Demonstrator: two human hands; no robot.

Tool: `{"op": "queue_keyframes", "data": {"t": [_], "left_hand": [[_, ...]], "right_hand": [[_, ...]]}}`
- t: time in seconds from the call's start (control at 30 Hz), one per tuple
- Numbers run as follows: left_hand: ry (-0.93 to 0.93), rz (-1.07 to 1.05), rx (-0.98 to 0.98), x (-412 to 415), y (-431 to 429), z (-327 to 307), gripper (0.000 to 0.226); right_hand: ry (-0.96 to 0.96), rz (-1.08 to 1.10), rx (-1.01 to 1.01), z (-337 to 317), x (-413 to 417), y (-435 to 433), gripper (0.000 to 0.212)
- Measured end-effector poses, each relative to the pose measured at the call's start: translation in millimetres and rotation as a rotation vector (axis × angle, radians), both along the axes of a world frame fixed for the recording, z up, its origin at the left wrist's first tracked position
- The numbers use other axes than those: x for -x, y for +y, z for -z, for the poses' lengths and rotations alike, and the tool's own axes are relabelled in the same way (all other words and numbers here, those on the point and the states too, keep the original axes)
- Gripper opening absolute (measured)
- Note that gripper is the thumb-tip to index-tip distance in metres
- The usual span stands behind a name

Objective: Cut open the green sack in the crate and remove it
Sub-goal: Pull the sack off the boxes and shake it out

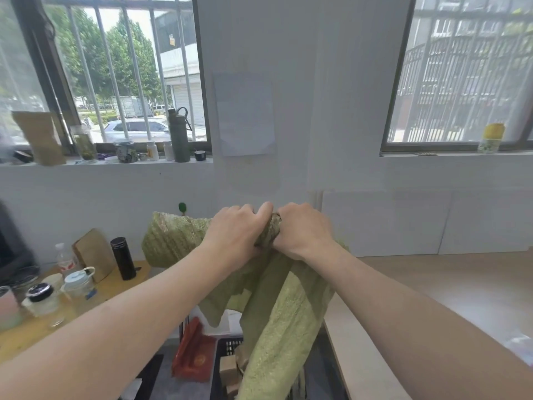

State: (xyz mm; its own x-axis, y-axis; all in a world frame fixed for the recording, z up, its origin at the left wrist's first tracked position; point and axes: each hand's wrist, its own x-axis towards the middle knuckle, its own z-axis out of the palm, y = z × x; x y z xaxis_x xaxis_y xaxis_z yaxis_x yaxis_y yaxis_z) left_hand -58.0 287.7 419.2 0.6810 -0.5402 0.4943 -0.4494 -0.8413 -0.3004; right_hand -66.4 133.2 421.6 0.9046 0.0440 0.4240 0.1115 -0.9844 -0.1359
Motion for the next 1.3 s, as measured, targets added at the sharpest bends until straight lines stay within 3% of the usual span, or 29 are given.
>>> {"op": "queue_keyframes", "data": {"t": [0.13, 0.23, 0.33, 0.43, 0.5, 0.57, 0.63, 0.7, 0.77, 0.83, 0.9, 1.0, 1.07, 1.17, 1.3], "left_hand": [[-0.004, -0.060, -0.013, -0.7, 0.6, -0.1, 0.037], [0.047, -0.045, -0.026, -3.3, 0.3, 0.5, 0.036], [0.123, -0.055, 0.024, -8.2, -0.9, 2.3, 0.036], [0.235, -0.073, 0.180, -17.2, 2.2, 1.8, 0.032], [0.314, -0.069, 0.315, -23.5, 5.9, -2.3, 0.028], [0.461, 0.013, 0.406, -28.1, 6.3, -7.6, 0.023], [0.625, 0.139, 0.442, -29.0, 4.0, -13.0, 0.020], [0.676, 0.190, 0.428, -29.0, 2.1, -15.6, 0.019], [0.656, 0.201, 0.397, -30.2, 0.6, -14.6, 0.021], [0.617, 0.203, 0.341, -29.9, -0.6, -12.2, 0.023], [0.505, 0.194, 0.237, -28.2, -1.2, -11.1, 0.034], [0.253, 0.131, 0.044, -23.8, -3.2, -7.2, 0.056], [0.098, 0.101, -0.028, -19.6, -6.0, 1.9, 0.072], [0.021, 0.037, -0.061, -18.2, -6.9, 20.0, 0.092], [-0.058, -0.022, -0.058, -23.7, 0.4, 31.0, 0.068]], "right_hand": [[0.144, -0.032, -0.062, -4.1, -0.9, 1.3, 0.017], [0.134, -0.097, -0.043, -2.1, 1.3, -3.4, 0.030], [-0.030, -0.137, 0.076, 2.6, 3.1, -9.1, 0.042], [-0.240, -0.104, 0.337, 8.3, 2.7, -11.9, 0.076], [-0.339, -0.075, 0.383, 13.4, 3.4, -13.2, 0.090], [-0.424, -0.057, 0.374, 20.1, 4.1, -14.7, 0.084], [-0.507, -0.022, 0.385, 26.2, 1.7, -18.6, 0.063], [-0.570, -0.005, 0.392, 28.8, -1.0, -21.8, 0.043], [-0.627, 0.000, 0.378, 27.2, -3.3, -22.3, 0.023], [-0.623, 0.001, 0.358, 24.9, -6.1, -22.0, 0.019], [-0.531, 0.010, 0.321, 23.9, -7.4, -22.8, 0.017], [-0.302, 0.089, 0.231, 20.9, -7.8, -23.8, 0.031], [-0.209, 0.114, 0.169, 19.7, -9.5, -24.6, 0.028], [-0.132, 0.066, 0.051, 16.4, -11.7, -23.9, 0.020], [0.092, 0.022, -0.153, 11.5, -13.9, -18.7, 0.010]]}}
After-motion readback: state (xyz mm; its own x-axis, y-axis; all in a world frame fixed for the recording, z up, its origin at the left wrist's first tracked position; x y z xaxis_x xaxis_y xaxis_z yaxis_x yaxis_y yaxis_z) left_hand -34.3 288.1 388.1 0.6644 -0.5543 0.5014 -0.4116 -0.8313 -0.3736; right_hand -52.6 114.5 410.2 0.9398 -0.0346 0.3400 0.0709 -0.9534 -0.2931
